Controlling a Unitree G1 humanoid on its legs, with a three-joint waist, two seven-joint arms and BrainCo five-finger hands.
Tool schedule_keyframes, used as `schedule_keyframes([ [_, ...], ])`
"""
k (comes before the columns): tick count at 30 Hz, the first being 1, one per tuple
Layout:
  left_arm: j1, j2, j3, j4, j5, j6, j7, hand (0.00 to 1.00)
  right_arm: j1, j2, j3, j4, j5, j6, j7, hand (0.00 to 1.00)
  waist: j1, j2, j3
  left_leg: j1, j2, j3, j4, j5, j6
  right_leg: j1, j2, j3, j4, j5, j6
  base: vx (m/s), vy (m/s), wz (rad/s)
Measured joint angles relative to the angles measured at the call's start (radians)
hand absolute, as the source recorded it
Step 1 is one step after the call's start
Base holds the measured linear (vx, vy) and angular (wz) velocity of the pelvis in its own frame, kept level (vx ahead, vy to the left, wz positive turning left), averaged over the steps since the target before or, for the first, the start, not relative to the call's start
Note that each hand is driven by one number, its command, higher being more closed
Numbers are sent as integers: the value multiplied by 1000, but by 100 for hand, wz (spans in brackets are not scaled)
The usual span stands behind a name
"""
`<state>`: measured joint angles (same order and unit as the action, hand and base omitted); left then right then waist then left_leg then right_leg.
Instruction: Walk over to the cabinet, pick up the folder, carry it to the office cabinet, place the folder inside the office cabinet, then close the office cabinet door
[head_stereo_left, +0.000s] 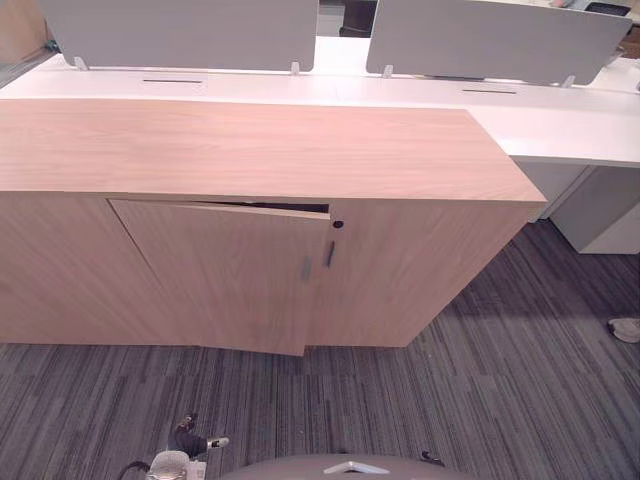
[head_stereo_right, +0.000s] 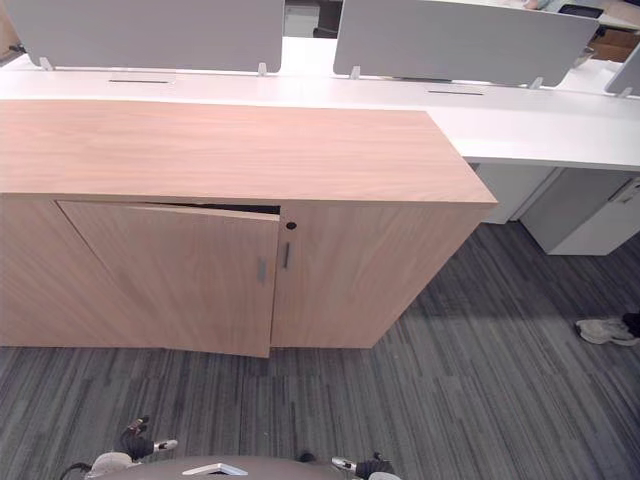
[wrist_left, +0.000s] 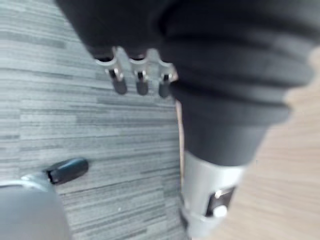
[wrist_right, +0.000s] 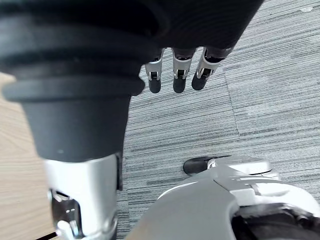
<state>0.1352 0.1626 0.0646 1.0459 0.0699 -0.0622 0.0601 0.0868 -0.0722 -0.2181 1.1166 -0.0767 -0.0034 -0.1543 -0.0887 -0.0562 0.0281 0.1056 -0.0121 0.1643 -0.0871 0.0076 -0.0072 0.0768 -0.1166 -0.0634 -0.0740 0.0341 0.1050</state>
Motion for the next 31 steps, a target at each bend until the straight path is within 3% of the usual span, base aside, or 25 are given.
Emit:
schedule_keyframes([
  [14, 12, -13, 72, 47, 31, 23, -1, 0, -21, -1, -4, 4, -1, 3, 2, 0, 7, 4, 14, 1, 1, 1, 0, -2, -2, 0, 1, -1, 5, -8, -3, -8, -5, 0],
  [31, 10, -24, 72, 65, 30, 31, -3, 0, -46, -16, 1, 10, -9, 8, 15, 0, 27, 16, 32, 10, 1, -1, 0, -3, -3, 12, 1, -5, 6, -15, -6, 0, 0, 0],
])
